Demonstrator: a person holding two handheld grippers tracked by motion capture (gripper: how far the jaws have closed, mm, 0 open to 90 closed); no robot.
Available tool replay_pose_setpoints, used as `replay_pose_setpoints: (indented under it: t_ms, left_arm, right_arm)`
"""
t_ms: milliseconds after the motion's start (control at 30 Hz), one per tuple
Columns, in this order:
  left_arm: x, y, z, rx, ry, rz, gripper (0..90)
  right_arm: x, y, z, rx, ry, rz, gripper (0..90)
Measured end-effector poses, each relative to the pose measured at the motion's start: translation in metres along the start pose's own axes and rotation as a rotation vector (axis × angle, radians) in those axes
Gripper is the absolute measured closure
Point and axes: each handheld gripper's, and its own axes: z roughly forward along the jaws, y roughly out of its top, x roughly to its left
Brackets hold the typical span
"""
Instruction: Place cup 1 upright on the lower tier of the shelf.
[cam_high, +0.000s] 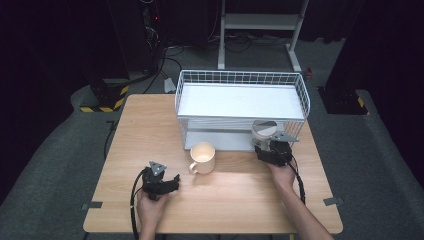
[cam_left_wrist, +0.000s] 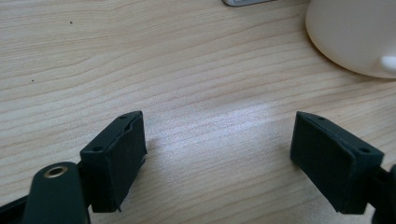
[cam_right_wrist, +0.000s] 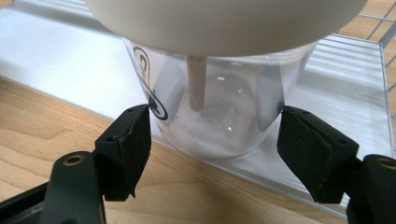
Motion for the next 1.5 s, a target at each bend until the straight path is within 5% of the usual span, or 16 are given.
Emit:
replay_pose_setpoints:
  t_ms: [1067,1200,1500]
  left_arm:
    - [0.000,0.000,0.000,0.000,0.000,0.001,18.4]
    - [0.000,0.000,0.000,0.000,-0.001,0.002,18.4]
    - [0.000,0.000,0.000,0.000,-0.003,0.004,18.8]
  right_arm:
    - [0.001,0.011,0.009,0.026,-0.042,0.032,41.1]
    - [0.002,0.011,0.014,0.039,-0.074,-0.015,47.6]
    - [-0.002,0.009,0.023,0.027,-0.074,0.016,51.8]
